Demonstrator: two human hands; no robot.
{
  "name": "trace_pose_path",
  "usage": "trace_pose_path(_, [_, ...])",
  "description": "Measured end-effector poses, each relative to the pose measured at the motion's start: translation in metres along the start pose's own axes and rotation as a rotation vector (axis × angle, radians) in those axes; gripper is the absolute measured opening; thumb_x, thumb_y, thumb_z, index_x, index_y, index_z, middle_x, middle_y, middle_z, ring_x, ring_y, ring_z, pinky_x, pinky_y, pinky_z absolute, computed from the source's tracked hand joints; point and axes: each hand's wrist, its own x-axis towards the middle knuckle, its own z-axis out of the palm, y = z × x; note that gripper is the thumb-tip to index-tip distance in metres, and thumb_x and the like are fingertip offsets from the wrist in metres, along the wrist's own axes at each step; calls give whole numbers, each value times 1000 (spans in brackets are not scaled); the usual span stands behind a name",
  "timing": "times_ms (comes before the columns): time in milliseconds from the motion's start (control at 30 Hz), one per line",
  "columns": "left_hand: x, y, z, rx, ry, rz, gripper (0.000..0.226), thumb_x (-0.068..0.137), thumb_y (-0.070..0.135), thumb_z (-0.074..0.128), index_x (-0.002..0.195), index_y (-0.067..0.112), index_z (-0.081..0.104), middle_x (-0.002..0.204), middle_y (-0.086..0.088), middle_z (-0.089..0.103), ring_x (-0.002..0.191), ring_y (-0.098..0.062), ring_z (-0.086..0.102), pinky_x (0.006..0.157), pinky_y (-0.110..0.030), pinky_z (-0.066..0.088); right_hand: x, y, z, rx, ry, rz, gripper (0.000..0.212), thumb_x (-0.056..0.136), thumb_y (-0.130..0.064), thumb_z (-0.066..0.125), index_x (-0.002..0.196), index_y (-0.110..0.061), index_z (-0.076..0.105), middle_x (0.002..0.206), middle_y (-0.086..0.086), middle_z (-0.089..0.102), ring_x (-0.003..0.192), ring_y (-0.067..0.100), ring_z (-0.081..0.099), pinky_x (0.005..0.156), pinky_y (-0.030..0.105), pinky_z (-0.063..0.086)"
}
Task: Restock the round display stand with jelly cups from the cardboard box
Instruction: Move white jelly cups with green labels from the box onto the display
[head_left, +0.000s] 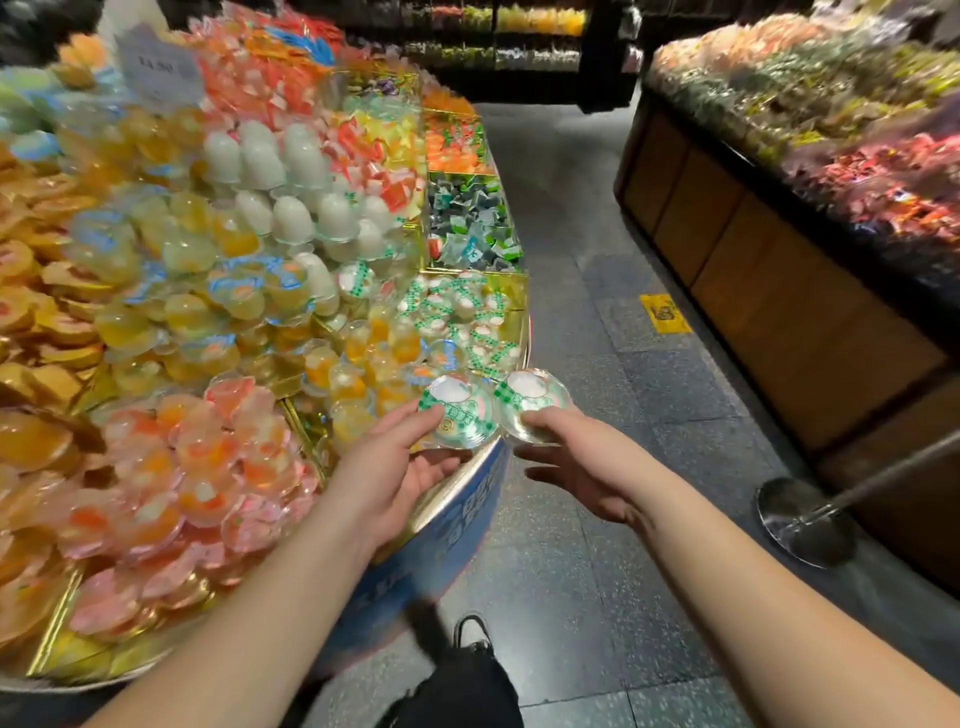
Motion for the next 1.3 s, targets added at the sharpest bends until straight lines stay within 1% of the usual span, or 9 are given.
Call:
trace_pose_path(167, [79, -7, 44, -1, -18, -48, 48, 91, 8, 64, 135, 9, 46, 97, -10, 67, 63, -17, 68, 53, -23, 57, 56, -28, -53, -19, 1, 4, 26, 98, -28, 56, 124, -27, 53, 95, -8, 72, 85, 13, 65, 70, 25, 50])
trace_pose_path(333, [154, -6, 85, -30, 20, -88, 57, 90, 8, 65, 142, 3, 41, 100, -16, 68, 69, -25, 68, 49, -23, 55, 118, -69, -95, -99, -24, 39, 37, 98, -32, 57, 134, -29, 48, 114, -5, 67, 98, 15, 62, 76, 27, 48])
trace_pose_path(500, [206, -1, 107, -60, 61, -87, 62, 92, 9, 64, 146, 4, 35, 119, -23, 64, 71, -30, 72, 49, -24, 54, 169, -94, -122, -33, -40, 110, 19, 97, -24, 59, 116, -25, 57, 92, -8, 72, 84, 12, 64, 66, 23, 49])
trace_pose_path(667, [251, 7, 120, -163, 197, -84, 60, 92, 9, 64, 144, 7, 36, 138, -23, 51, 76, -34, 73, 53, -26, 56, 231, -116, -132, -149, -68, 199, 26, 91, -38, 67, 111, -23, 61, 110, -4, 68, 102, 15, 62, 63, 23, 50])
trace_pose_path(767, [277, 3, 123, -260, 299, -29, 53, 80, 23, 74, 129, 10, 57, 143, -23, 47, 98, -40, 68, 79, -37, 59, 273, -121, -137, -212, -119, 225, 20, 89, -40, 69, 101, -25, 61, 98, -5, 67, 91, 12, 61, 59, 21, 46])
trace_pose_path(933, [324, -4, 127, -147, 427, -1, 22, 96, 14, 56, 118, 9, 56, 124, -20, 61, 117, -34, 59, 70, -33, 58, 349, -127, -148, -285, -252, 276, 30, 90, -30, 70, 114, -18, 58, 95, 3, 69, 77, 13, 64, 55, 19, 45])
trace_pose_path(1033, [357, -15, 135, -145, 530, 37, 19, 91, 30, 66, 108, 21, 65, 129, -17, 59, 120, -37, 58, 98, -50, 50, 393, -131, -155, -304, -355, 356, 11, 93, -26, 66, 99, -18, 62, 98, 9, 63, 75, 15, 58, 66, 24, 45])
trace_pose_path(1133, [382, -24, 152, -311, 638, 22, 29, 94, 22, 61, 119, 9, 57, 111, -15, 61, 97, -29, 63, 95, -45, 51, 434, -133, -163, -351, -435, 397, 5, 94, -22, 64, 97, -19, 61, 92, 5, 62, 71, 11, 55, 64, 23, 43])
trace_pose_path(1300, [418, -40, 171, -483, 769, 19, 24, 96, 16, 55, 116, 2, 54, 101, -11, 62, 90, -24, 62, 85, -36, 53, 482, -121, -160, -382, -412, 488, 27, 89, -16, 71, 112, -4, 61, 93, 11, 65, 69, 17, 60, 60, 27, 46])
